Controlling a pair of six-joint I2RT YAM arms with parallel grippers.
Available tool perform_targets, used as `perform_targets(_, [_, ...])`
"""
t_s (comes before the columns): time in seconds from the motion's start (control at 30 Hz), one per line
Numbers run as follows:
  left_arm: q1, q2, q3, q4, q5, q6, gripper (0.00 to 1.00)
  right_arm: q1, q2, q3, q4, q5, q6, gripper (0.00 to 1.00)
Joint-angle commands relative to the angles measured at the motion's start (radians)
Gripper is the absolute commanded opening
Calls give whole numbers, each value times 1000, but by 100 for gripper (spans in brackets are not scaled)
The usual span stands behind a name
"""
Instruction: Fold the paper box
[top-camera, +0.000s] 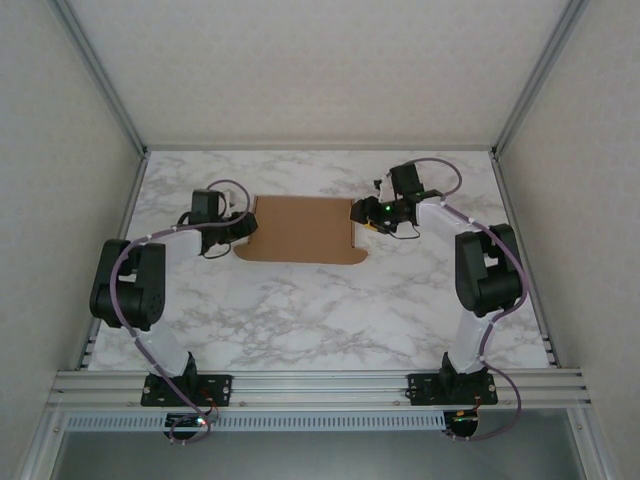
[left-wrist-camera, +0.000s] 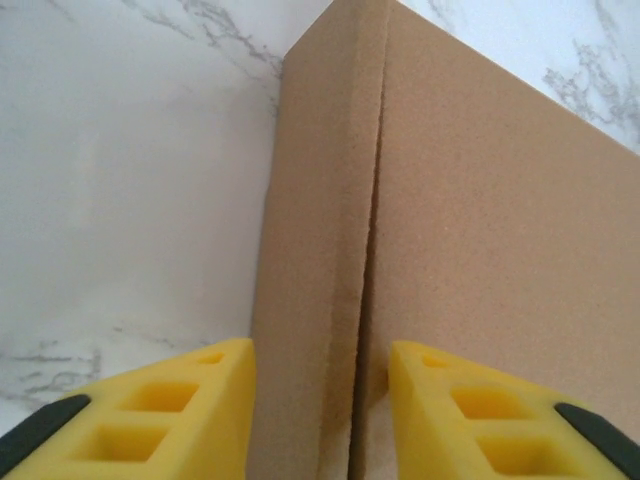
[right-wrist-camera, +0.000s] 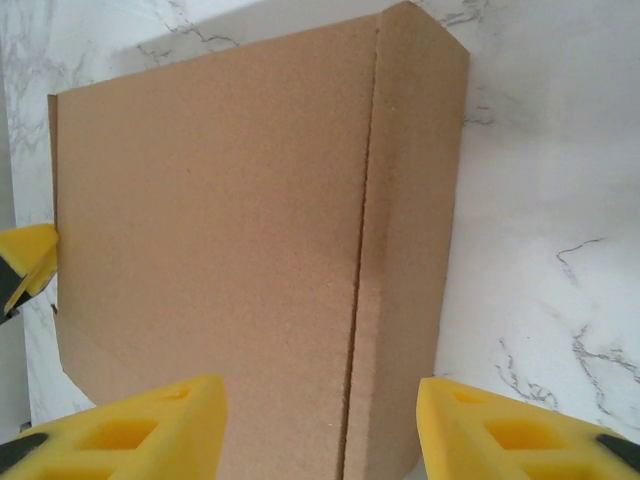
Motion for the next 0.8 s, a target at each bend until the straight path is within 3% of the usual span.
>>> perform_targets(0.0, [33, 32, 8, 12, 26, -13, 35, -6, 16, -1, 12, -26, -1, 53])
perform_targets(0.23, [92, 61, -26, 42, 80, -54, 27, -21, 53, 10, 25, -30, 24, 62])
perform_targets(0.3, [107, 80, -28, 46, 108, -57, 27, -24, 73, 18, 46, -65, 35, 69])
perform_targets(0.6, [158, 145, -38, 60, 170, -86, 23, -22, 177, 55, 166, -240, 128, 74])
perform_targets(0.77, [167, 169, -41, 71, 194, -97, 21, -4, 209, 73, 178, -269, 132, 79])
